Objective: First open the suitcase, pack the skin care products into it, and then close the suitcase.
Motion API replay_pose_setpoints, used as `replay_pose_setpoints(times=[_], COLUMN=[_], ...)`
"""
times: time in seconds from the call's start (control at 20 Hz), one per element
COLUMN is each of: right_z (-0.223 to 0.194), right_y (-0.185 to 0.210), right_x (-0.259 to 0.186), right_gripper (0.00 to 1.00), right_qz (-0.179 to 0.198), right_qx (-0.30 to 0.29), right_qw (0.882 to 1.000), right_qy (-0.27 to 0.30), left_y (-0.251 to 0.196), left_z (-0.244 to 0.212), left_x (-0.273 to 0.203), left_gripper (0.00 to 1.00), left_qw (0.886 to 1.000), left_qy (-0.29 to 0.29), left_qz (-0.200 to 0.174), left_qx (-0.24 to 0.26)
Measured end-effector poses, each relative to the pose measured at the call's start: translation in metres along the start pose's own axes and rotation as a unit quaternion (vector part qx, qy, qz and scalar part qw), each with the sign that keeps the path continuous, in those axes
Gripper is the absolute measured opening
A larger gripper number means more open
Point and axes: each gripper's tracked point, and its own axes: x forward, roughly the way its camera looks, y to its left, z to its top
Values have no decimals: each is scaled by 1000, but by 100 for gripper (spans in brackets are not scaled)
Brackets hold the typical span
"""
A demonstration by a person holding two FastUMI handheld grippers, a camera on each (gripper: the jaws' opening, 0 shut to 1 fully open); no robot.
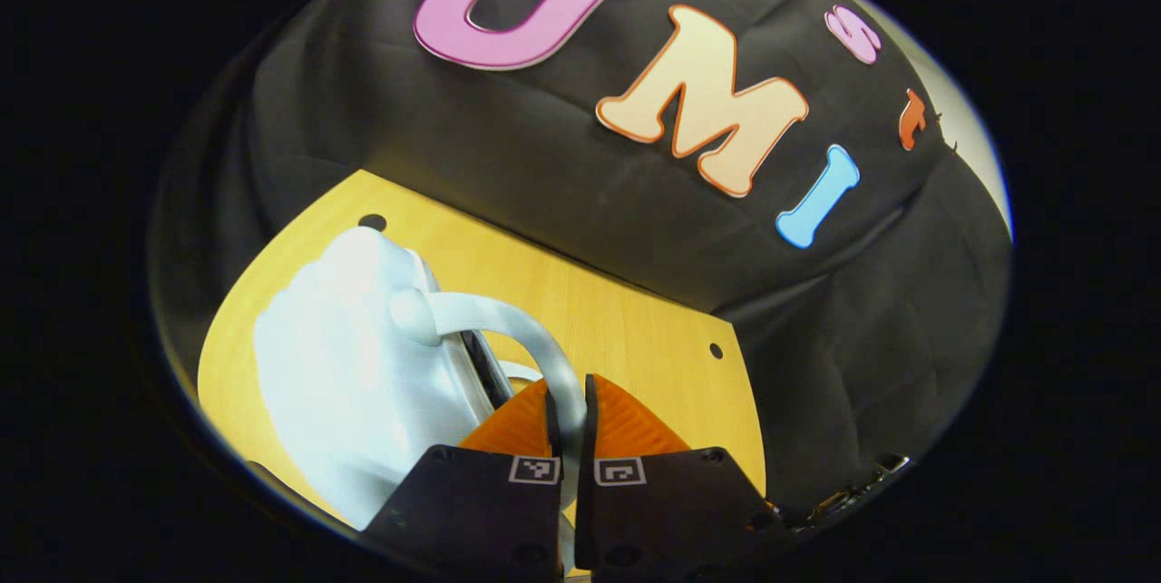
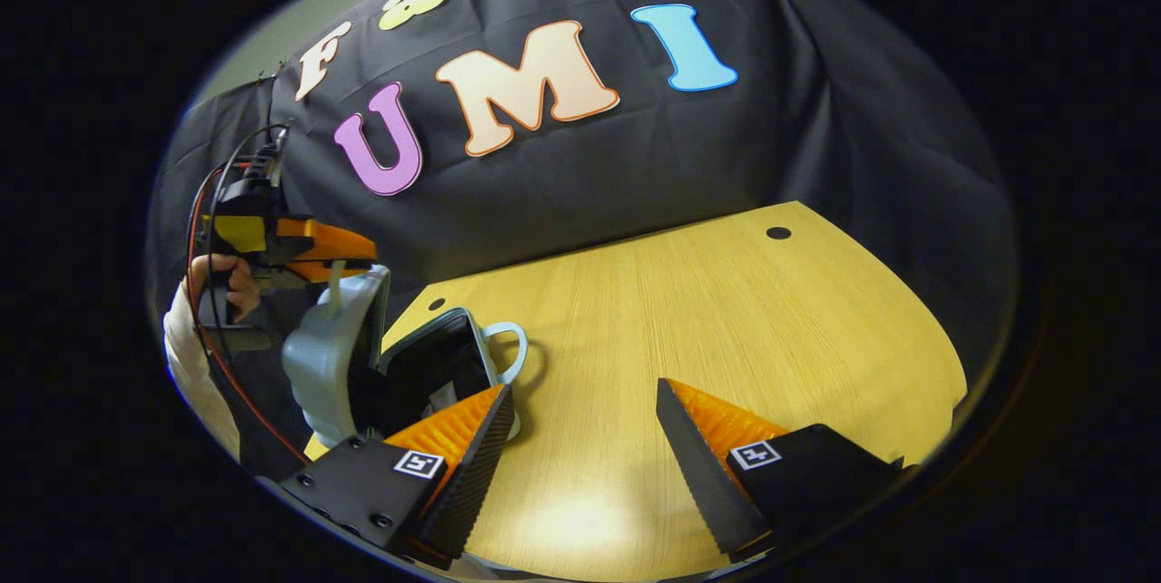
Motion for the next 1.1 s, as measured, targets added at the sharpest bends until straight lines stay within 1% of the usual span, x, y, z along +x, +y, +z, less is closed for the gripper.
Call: replay_pose_setpoints(times=[0.2,0.35,0.4,0.45,0.65,0.75,0.8,0.85,0.9,0.95,1.0,1.05,1.1], right_z=[2,7,8,8,4,3,2,2,3,4,7,10,13], right_y=[-16,-21,-23,-24,-30,-33,-35,-37,-37,-37,-36,-36,-35], right_x=[-10,-12,-13,-14,-21,-23,-24,-24,-23,-22,-21,-21,-20], right_gripper=[98,98,98,93,93,93,93,93,93,98,98,98,98], right_qz=[-17,-26,-30,-32,-39,-43,-43,-43,-41,-38,-35,-32,-28], right_qx=[-1,-5,-8,-11,-16,-19,-20,-22,-22,-22,-22,-22,-22], right_qw=[1000,1000,999,999,999,999,999,999,999,999,999,999,999], right_qy=[-5,-9,-10,-10,-11,-9,-9,-9,-9,-9,-11,-14,-19], left_y=[-4,5,8,11,24,29,30,29,22,15,13,10,10], left_z=[-40,-66,-73,-78,-98,-105,-103,-101,-100,-98,-94,-90,-85], left_x=[60,93,100,105,130,135,136,132,129,124,115,103,88], left_gripper=[0,1,1,1,0,7,13,14,22,31,52,64,84], left_qw=[998,994,992,991,985,981,980,980,981,982,982,982,982], left_qy=[56,89,99,108,146,156,156,155,151,147,141,131,118], left_qz=[29,56,63,69,91,105,112,113,105,99,102,102,102], left_qx=[18,41,41,39,29,35,45,54,59,65,79,92,105])
